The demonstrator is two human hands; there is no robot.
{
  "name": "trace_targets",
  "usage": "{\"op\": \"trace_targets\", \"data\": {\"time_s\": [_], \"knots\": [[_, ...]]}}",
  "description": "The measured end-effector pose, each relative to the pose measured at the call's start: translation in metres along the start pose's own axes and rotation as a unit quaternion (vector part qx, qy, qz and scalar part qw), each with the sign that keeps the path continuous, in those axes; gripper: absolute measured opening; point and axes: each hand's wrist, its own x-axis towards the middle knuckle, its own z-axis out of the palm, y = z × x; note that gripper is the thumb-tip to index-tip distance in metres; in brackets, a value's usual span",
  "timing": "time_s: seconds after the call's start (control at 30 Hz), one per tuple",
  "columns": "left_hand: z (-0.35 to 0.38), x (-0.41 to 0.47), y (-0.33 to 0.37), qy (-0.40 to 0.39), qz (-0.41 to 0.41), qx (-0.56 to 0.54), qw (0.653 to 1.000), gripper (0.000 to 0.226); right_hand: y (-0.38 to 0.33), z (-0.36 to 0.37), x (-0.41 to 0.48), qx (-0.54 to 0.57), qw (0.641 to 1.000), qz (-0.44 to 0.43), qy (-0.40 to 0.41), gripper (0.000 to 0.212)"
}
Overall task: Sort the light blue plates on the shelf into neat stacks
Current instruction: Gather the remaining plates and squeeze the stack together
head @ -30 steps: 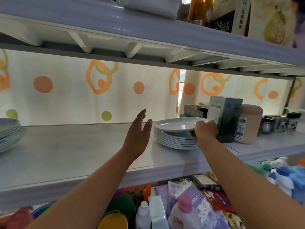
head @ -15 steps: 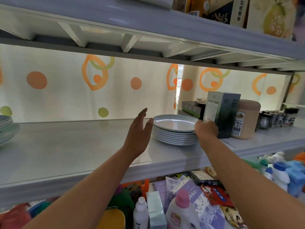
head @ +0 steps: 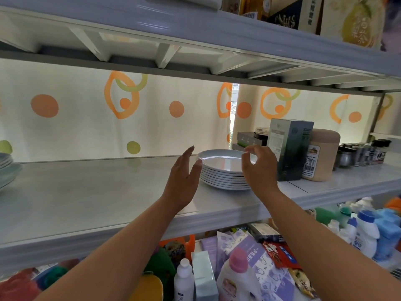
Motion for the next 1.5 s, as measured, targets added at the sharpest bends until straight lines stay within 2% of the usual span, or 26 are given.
{"op": "trace_targets", "data": {"time_s": [0.1, 0.2, 0.3, 0.4, 0.53, 0.63, 0.7, 0.8, 0.87, 0.93, 1.03, 1.1, 1.17, 1.27, 1.5], "knots": [[0.005, 0.004, -0.002, -0.001, -0.011, -0.001, 1.000, 0.048, 0.010, -0.002, 0.002, 0.003, 0.998, 0.054, -0.018, 0.036], [0.013, 0.012, -0.003, -0.018, -0.043, -0.012, 0.999, 0.050, 0.018, 0.001, 0.003, 0.011, 0.989, 0.130, -0.071, 0.052], [0.023, 0.023, -0.004, -0.088, -0.095, -0.058, 0.990, 0.053, 0.022, 0.011, -0.001, 0.033, 0.971, 0.189, -0.140, 0.060], [0.033, 0.023, -0.011, -0.153, -0.064, 0.007, 0.986, 0.058, 0.024, 0.019, -0.003, 0.023, 0.971, 0.192, -0.138, 0.060], [0.034, 0.020, -0.016, -0.113, -0.030, 0.018, 0.993, 0.039, 0.025, 0.019, -0.001, 0.003, 0.970, 0.190, -0.153, 0.059], [0.032, 0.022, -0.018, -0.095, -0.011, 0.040, 0.995, 0.033, 0.022, 0.019, -0.002, 0.012, 0.971, 0.179, -0.157, 0.057], [0.031, 0.024, -0.022, -0.057, -0.028, 0.049, 0.997, 0.032, 0.017, 0.021, -0.005, 0.021, 0.972, 0.166, -0.168, 0.057], [0.024, 0.031, -0.026, 0.034, -0.095, 0.005, 0.995, 0.032, 0.011, 0.027, -0.010, 0.033, 0.971, 0.139, -0.189, 0.057], [0.020, 0.029, -0.026, 0.039, -0.120, 0.001, 0.992, 0.034, 0.011, 0.029, -0.014, 0.049, 0.970, 0.124, -0.202, 0.060], [0.020, 0.022, -0.022, 0.004, -0.122, 0.011, 0.992, 0.041, 0.012, 0.028, -0.017, 0.077, 0.968, 0.112, -0.211, 0.062], [0.023, 0.014, -0.017, -0.021, -0.047, 0.075, 0.996, 0.047, 0.013, 0.025, -0.022, 0.104, 0.968, 0.079, -0.213, 0.060], [0.025, 0.014, -0.020, -0.032, 0.040, 0.130, 0.990, 0.046, 0.013, 0.025, -0.025, 0.100, 0.973, 0.033, -0.206, 0.052], [0.024, 0.015, -0.024, -0.036, 0.082, 0.159, 0.983, 0.051, 0.014, 0.025, -0.027, 0.101, 0.974, 0.005, -0.202, 0.039], [0.025, 0.018, -0.034, -0.034, 0.111, 0.180, 0.977, 0.053, 0.017, 0.024, -0.028, 0.110, 0.975, 0.005, -0.191, 0.028], [0.027, 0.019, -0.037, -0.010, 0.122, 0.154, 0.980, 0.044, 0.019, 0.025, -0.028, 0.123, 0.978, 0.008, -0.169, 0.026]]}}
